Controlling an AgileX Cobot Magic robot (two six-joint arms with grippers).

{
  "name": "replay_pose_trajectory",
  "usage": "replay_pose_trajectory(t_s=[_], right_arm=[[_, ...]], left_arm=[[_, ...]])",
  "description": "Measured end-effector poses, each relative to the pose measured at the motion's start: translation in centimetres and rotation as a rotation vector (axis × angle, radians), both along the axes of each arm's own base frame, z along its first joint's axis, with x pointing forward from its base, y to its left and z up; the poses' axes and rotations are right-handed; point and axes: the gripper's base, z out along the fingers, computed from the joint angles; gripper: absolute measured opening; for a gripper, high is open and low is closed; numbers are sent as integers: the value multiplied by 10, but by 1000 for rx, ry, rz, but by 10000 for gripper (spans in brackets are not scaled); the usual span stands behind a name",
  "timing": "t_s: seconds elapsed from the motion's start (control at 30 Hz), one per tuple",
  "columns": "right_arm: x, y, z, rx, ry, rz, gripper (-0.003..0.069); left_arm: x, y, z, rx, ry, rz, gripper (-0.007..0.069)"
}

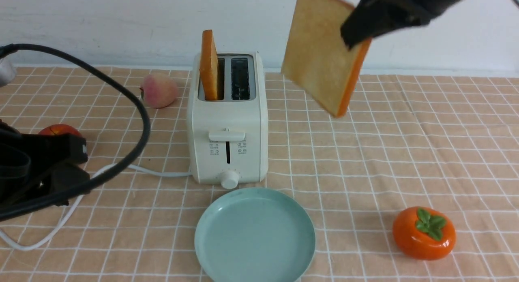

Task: Take toasted bread from bread machine on light coffee tablecloth place on plate.
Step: 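Place the held slice of bread on top of the slice on the plate with the right gripper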

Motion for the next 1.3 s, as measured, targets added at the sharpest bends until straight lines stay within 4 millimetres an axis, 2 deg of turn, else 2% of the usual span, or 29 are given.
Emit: replay_pose_trajectory(t_s=[0.03,0.07,0.1,0.17,0.2,0.23,0.27,0.37,0.4,0.43,0.53,0.7,0.9,1.1,1.2,1.23,1.27,1.3], right_arm=[[0,2,-9,4,39,22,116],[-1,7,-30,14,113,66,116],[-1,8,-35,19,131,77,116],[-7,15,-70,75,266,135,116],[-8,17,-75,101,295,142,116],[-13,20,-100,155,404,150,116],[-16,23,-114,206,463,138,116],[-18,27,-153,347,544,16,116],[-17,27,-155,361,538,-4,116],[-17,25,-170,380,543,-72,116],[-13,17,-196,406,499,-247,116],[-12,15,-215,431,449,-347,116],[-18,40,-232,419,447,-248,116],[-20,47,-241,400,465,-228,136],[-19,46,-242,379,455,-232,202],[-19,45,-243,362,448,-228,262],[-19,45,-244,356,445,-225,283],[-19,44,-245,339,435,-221,358]], left_arm=[[0,0,0,-5,1,0,242],[0,-1,0,-10,1,0,242],[0,-1,0,-13,2,-1,242],[0,-1,0,-14,2,-1,241],[0,-1,0,-14,2,-1,240],[0,-1,0,-15,2,-1,240],[0,-1,0,-15,2,-1,240],[0,-1,0,-16,2,-1,240],[0,-1,0,-16,2,-1,240],[0,-1,0,-16,2,-1,240],[0,-1,0,-16,2,-1,240],[0,-1,0,-16,2,-1,240],[0,-1,0,-17,2,-1,240],[0,-1,0,-17,2,-1,240],[0,-1,0,-17,2,-1,240],[0,-1,0,-17,2,-1,240],[0,-1,0,-17,1,-1,240],[0,-1,0,-17,1,-1,240]])
